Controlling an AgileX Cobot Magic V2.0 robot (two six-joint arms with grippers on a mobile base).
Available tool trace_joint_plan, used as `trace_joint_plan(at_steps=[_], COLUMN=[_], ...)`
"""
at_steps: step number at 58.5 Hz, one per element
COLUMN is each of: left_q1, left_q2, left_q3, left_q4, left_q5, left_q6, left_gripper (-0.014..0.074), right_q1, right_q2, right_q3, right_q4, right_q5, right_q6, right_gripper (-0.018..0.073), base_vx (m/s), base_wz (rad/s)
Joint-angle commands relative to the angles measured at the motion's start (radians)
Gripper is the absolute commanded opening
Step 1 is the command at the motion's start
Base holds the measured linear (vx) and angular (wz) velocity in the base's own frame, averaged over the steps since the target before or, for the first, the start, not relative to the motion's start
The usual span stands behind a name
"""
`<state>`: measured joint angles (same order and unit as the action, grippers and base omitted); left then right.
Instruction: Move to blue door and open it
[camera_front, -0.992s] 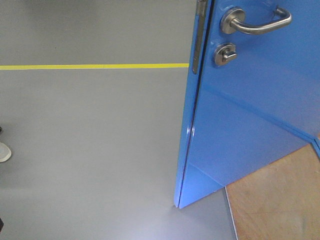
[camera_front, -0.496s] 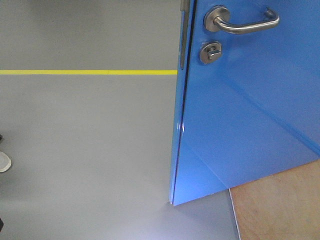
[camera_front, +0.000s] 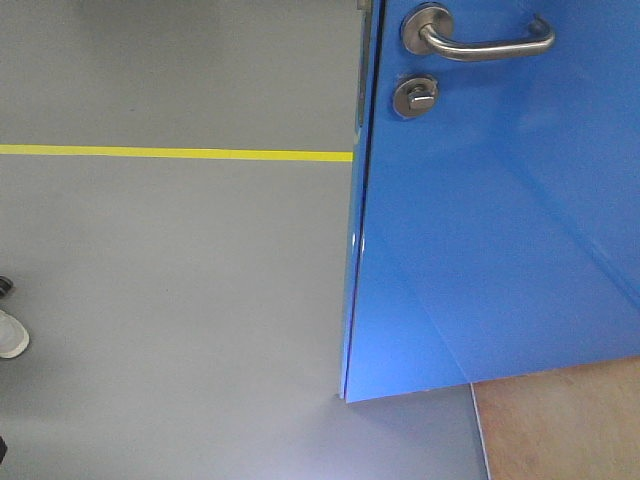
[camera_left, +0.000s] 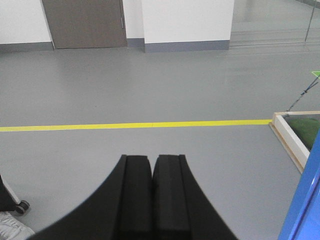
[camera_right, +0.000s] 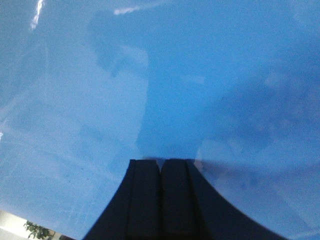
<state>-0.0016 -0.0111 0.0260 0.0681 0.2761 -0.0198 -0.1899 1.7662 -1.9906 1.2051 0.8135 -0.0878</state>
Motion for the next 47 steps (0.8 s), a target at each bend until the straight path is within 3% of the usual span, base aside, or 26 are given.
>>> trace_joint_plan(at_steps=[1, 47], left_q1=[-0.006, -0.006], left_q2=[-0.013, -0.013], left_q3=[-0.025, -0.025], left_q4=[-0.003, -0.003], left_q5=[-0.085, -0.085], left_q6=[-0.007, -0.007], left_gripper=[0.0073, 0.0073], right_q1=[0.001, -0.001], right_q2=[-0.034, -0.027], right_q3=[-0.027, -0.027], right_q4=[0.050, 0.051], right_q5=[-0.075, -0.076], right_q6=[-0.008, -0.008], right_gripper=[0.0012, 0.0012], base_vx=[0.15, 0.10], base_wz=[0.14, 0.04])
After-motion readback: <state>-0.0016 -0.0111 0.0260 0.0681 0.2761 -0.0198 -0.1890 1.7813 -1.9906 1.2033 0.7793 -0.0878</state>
